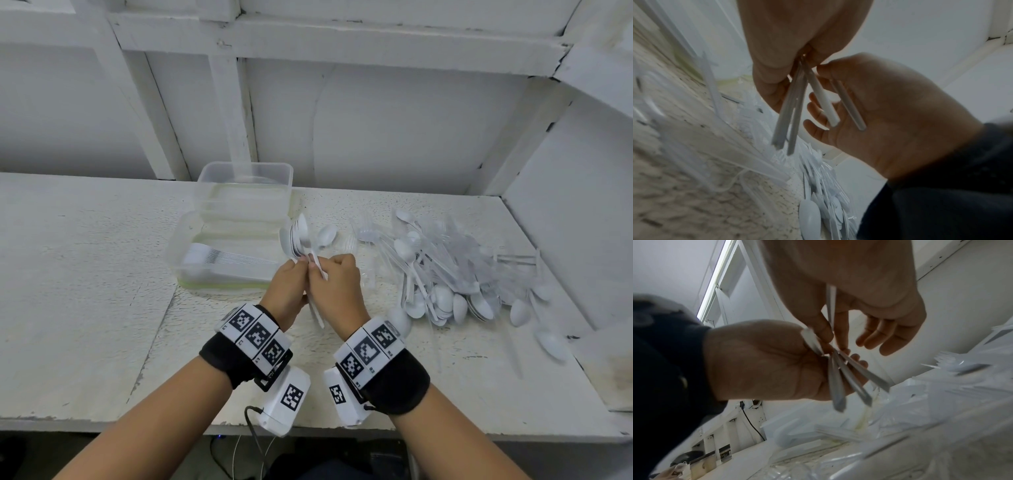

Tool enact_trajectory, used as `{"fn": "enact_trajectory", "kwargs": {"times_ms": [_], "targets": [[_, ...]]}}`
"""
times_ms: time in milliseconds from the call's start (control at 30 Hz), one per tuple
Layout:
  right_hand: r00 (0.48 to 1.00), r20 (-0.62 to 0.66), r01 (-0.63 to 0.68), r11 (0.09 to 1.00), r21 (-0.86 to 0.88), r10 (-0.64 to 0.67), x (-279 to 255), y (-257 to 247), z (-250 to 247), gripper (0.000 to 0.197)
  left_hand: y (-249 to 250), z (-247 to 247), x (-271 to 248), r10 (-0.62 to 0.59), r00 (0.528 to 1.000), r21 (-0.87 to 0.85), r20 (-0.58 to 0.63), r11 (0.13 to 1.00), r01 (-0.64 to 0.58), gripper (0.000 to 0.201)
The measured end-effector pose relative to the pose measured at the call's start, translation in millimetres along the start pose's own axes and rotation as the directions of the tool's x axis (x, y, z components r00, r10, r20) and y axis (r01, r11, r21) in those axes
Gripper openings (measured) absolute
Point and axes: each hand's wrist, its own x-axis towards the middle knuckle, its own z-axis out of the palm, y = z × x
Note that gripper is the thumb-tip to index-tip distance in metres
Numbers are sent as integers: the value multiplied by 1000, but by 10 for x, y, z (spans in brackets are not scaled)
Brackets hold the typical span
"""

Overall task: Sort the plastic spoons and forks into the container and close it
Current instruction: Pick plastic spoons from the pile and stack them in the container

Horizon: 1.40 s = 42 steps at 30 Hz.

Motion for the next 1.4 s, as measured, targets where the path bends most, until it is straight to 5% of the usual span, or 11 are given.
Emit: {"fn": "enact_trajectory", "kwargs": {"times_ms": [200,600,767,1033,1167,1300,1400], "targets": [[994,-70,94,993,72,-89,34,-9,-172,28,-6,20,51,-27,999,-26,-27,999,26,25],[995,-92,39,994,101,-29,22,129,-76,26,-2,74,94,17,1000,-44,-12,999,-17,19],[993,-101,49,997,-54,-55,11,103,-74,29,-2,70,86,-8,1000,-133,19,991,11,17],[975,80,221,888,-404,-206,40,36,-225,36,14,-11,93,-12,997,-23,75,1000,14,10],[992,16,127,991,-44,-126,326,-9,-425,26,17,-45,87,3,988,14,155,1000,-5,9],[958,286,-101,952,287,16,537,-105,-555,47,58,-22,23,-10,963,77,270,997,-11,9],[948,315,-98,908,407,-39,598,-168,-532,30,82,8,-5,-54,939,187,339,982,-11,6]]}}
